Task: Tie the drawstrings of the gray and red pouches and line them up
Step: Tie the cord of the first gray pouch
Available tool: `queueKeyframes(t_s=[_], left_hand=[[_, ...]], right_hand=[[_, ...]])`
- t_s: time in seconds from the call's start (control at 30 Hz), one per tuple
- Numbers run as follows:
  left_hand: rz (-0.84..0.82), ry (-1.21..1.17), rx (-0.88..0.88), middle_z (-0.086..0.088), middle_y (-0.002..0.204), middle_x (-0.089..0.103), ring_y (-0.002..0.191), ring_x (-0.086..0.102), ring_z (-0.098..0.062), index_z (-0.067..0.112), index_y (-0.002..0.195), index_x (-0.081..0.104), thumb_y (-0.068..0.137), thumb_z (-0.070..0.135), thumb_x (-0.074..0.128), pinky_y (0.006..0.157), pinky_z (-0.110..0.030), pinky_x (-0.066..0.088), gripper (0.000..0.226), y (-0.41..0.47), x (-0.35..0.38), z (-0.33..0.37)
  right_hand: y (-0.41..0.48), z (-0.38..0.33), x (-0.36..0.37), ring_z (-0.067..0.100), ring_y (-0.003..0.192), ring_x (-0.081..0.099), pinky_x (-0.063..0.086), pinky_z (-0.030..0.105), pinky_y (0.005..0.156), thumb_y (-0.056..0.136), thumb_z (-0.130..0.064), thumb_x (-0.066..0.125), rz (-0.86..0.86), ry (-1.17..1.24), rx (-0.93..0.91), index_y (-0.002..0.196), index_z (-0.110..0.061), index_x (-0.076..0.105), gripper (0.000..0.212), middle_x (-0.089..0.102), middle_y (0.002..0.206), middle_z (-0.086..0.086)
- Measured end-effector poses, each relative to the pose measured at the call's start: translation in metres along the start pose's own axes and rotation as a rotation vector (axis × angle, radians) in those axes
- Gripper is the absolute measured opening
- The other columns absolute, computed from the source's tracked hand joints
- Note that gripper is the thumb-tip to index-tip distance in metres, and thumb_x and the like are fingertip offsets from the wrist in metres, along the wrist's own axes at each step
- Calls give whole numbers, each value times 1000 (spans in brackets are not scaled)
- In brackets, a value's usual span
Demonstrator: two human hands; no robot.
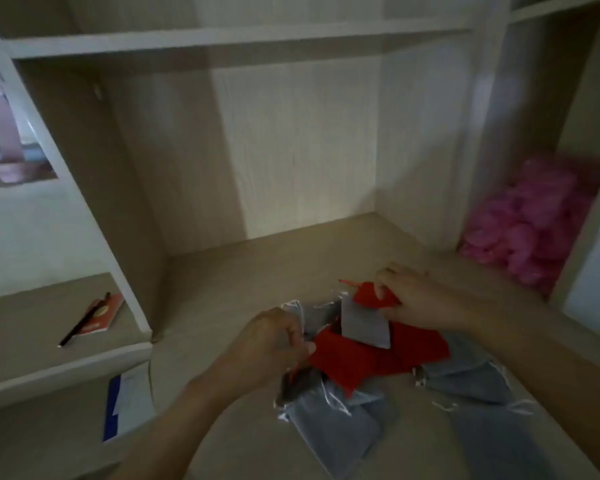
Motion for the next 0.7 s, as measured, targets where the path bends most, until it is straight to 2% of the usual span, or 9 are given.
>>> queueKeyframes(t_s=[0.07,0.13,0.23,0.37,0.53,0.63,0.7], left_hand=[[-45,-20,-80,3,86,63,75,54,-3,8,77,62,80,29,72,67,-16,41,23,-10,13,-2],[-97,-43,-108,-2,91,61,74,51,-5,10,85,58,82,28,70,63,-14,37,22,-19,32,-10],[-127,-39,-125,-1,89,57,71,47,-6,20,87,52,82,26,69,60,-14,34,19,-34,55,-17],[-71,-43,-100,0,87,54,71,46,-5,15,89,54,82,25,68,59,-14,33,19,-47,64,-10],[-109,-78,-61,7,88,54,78,50,-3,20,87,54,81,25,69,65,-12,38,17,-58,70,6],[-122,-62,-71,8,92,57,84,54,-7,25,87,54,80,28,71,73,-19,42,18,-59,72,8],[-131,-38,-82,8,92,59,83,55,-5,24,86,57,80,32,71,71,-17,42,18,-57,73,9]], right_hand=[[-10,-1,15,13,104,47,34,28,85,83,-31,66,-42,85,43,111,-24,48,34,45,118,-5],[-21,-3,31,13,125,41,33,27,102,82,-45,68,-86,163,41,134,-26,41,61,41,139,-5],[-40,-8,54,14,140,24,21,31,115,82,-56,61,-171,210,64,147,-27,25,80,27,153,-5],[-59,-10,61,18,138,28,23,32,114,79,-61,61,-122,185,97,146,-29,30,81,32,150,-4],[-74,-6,53,17,134,32,26,31,112,75,-59,67,-199,150,98,140,-31,39,77,35,146,-2],[-81,5,47,16,122,43,36,32,103,67,-62,72,-233,140,107,130,-35,44,74,45,132,-6],[-82,8,41,17,120,43,36,37,102,62,-68,71,-199,66,76,129,-41,40,79,46,126,-10]])
Point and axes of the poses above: each hand's wrist, its own y-axis towards the middle knuckle, its own x-axis out of the palm, z = x × y, the point moved 4 cm from there along y, towards the middle knuckle
